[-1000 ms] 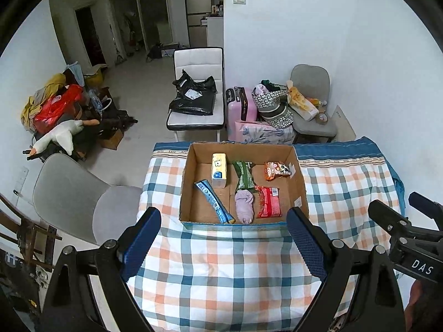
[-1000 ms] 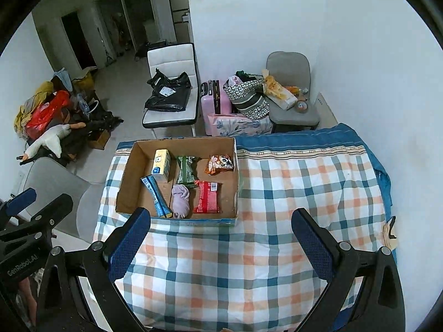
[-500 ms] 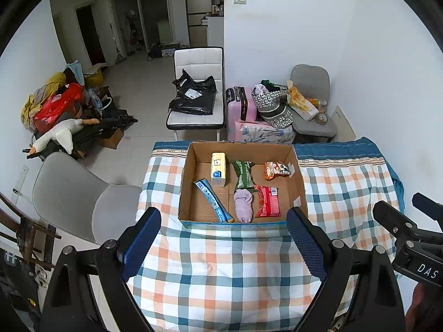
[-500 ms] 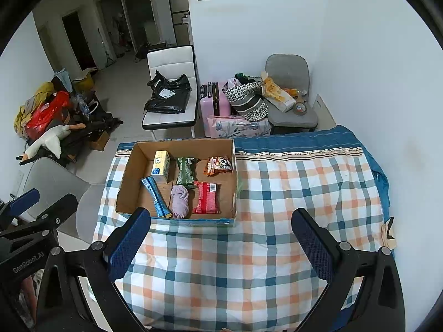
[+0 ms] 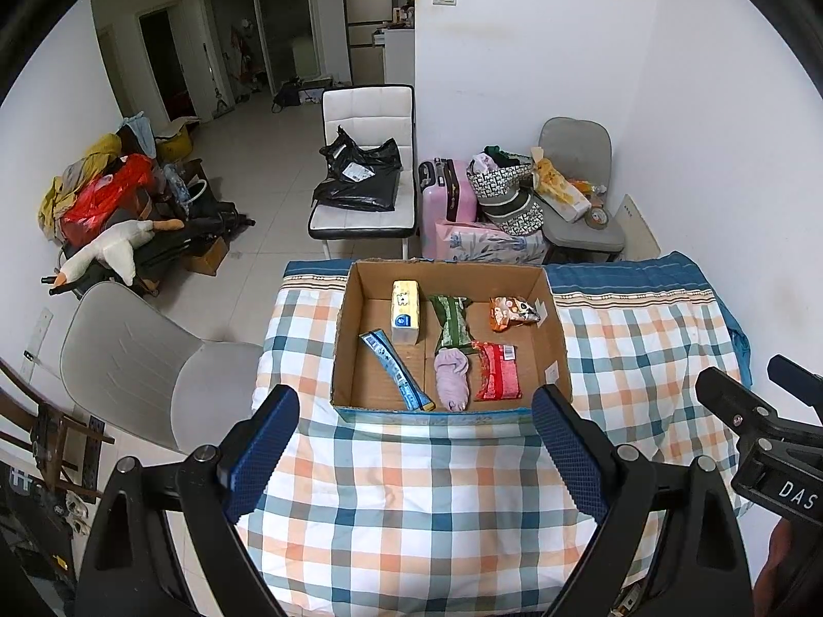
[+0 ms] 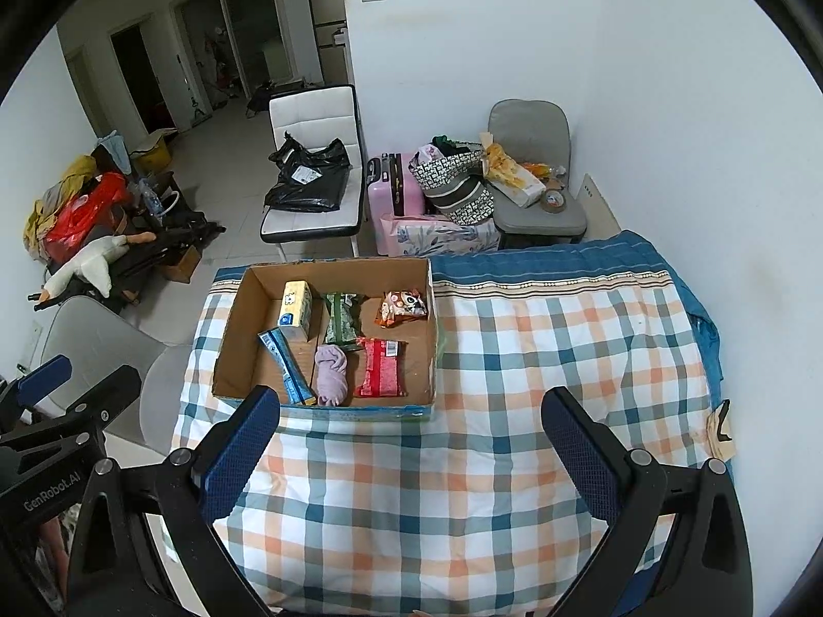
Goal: Organize soft objects
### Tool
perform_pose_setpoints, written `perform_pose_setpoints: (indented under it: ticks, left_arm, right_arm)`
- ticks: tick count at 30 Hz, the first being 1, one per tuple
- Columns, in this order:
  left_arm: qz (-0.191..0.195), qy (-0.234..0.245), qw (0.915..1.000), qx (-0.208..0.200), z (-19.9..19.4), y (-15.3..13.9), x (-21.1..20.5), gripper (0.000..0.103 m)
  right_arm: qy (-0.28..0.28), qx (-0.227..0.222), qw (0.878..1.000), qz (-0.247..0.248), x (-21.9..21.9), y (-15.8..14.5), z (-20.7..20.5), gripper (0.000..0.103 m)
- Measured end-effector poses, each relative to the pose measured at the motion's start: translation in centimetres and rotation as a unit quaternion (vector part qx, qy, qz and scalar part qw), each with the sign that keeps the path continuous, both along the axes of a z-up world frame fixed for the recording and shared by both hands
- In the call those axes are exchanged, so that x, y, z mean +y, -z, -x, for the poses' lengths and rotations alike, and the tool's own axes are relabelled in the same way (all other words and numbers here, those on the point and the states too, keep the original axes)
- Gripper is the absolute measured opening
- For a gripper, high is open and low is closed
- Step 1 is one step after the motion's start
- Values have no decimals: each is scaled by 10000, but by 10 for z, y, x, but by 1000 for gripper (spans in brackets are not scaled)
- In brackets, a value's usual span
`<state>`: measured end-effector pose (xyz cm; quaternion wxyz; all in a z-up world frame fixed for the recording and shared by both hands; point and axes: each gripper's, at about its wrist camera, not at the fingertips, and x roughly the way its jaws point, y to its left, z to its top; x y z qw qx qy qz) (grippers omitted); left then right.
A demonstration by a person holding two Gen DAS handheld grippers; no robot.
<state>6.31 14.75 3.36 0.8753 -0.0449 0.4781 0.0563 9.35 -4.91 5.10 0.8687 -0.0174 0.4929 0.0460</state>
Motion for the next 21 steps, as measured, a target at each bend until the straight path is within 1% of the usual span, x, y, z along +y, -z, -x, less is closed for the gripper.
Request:
perform_pose_setpoints:
  ticks: [21]
  left_arm:
    - [7, 26, 10000, -19, 0, -1, -1, 93]
  right_arm:
    - [-7, -21, 10000, 24, 1, 1, 0, 103]
